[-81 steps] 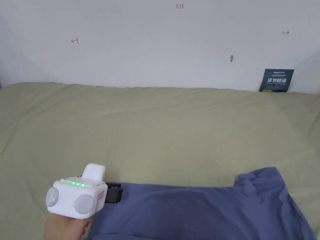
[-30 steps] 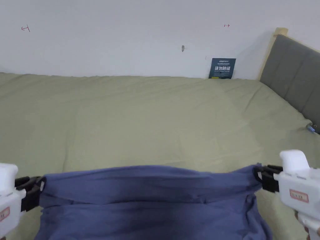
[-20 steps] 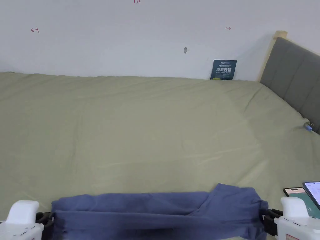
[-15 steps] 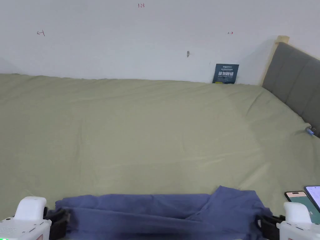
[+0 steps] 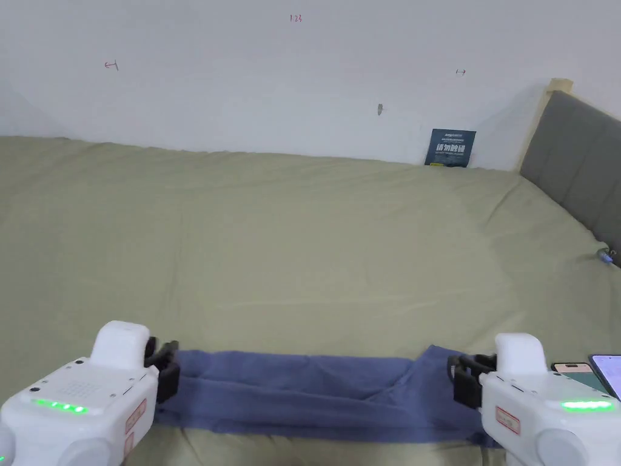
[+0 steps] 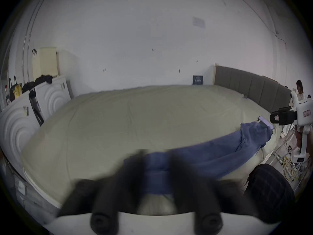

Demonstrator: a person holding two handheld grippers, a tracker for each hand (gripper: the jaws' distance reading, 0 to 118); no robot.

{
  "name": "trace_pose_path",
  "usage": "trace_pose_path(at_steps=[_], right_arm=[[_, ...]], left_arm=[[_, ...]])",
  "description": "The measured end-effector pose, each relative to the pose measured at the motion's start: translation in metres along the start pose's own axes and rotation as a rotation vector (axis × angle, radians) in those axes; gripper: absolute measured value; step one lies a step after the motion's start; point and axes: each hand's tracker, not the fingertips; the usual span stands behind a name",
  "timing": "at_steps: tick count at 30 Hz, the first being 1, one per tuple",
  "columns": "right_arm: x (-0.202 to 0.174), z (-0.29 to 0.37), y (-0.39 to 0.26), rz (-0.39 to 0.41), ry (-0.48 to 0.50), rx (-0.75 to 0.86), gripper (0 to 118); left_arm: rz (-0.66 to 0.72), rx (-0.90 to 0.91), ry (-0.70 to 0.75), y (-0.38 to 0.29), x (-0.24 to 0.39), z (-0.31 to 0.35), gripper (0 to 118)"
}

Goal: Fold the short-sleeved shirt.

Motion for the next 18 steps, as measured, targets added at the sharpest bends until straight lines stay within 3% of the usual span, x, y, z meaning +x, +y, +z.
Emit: trace_pose_path(at_steps=[1, 9, 10, 11, 12, 13, 14, 18], right_arm=[[-0.004, -0.006, -0.002, 0.003, -0.005, -0.024, 8], [-0.017, -0.003, -0.01, -0.008, 0.038, -0.025, 3], [-0.018, 0.0, -0.01, -0.006, 0.037, -0.025, 3], [-0.018, 0.001, -0.01, -0.006, 0.039, -0.025, 3], [-0.017, 0.001, -0.01, -0.014, 0.045, -0.027, 3], [-0.016, 0.001, -0.011, -0.023, 0.05, -0.028, 3], [-0.016, 0.002, -0.012, -0.031, 0.054, -0.032, 3], [-0.017, -0.004, -0.014, -0.035, 0.055, -0.043, 3]], left_arm=[[-0.001, -0.065, 0.038, -0.008, 0.0, -0.006, 0], [0.151, -0.137, -0.024, -0.028, -0.035, -0.017, 0], [0.208, -0.136, -0.063, -0.03, -0.048, -0.02, 8], [0.308, -0.101, -0.142, -0.035, -0.069, -0.023, 37], [0.401, -0.089, -0.166, -0.041, -0.088, -0.03, 79], [0.466, -0.085, -0.178, -0.044, -0.102, -0.036, 112], [0.508, -0.127, -0.209, -0.055, -0.118, -0.044, 113], [0.903, -0.251, -0.478, -0.085, -0.161, -0.081, 113]])
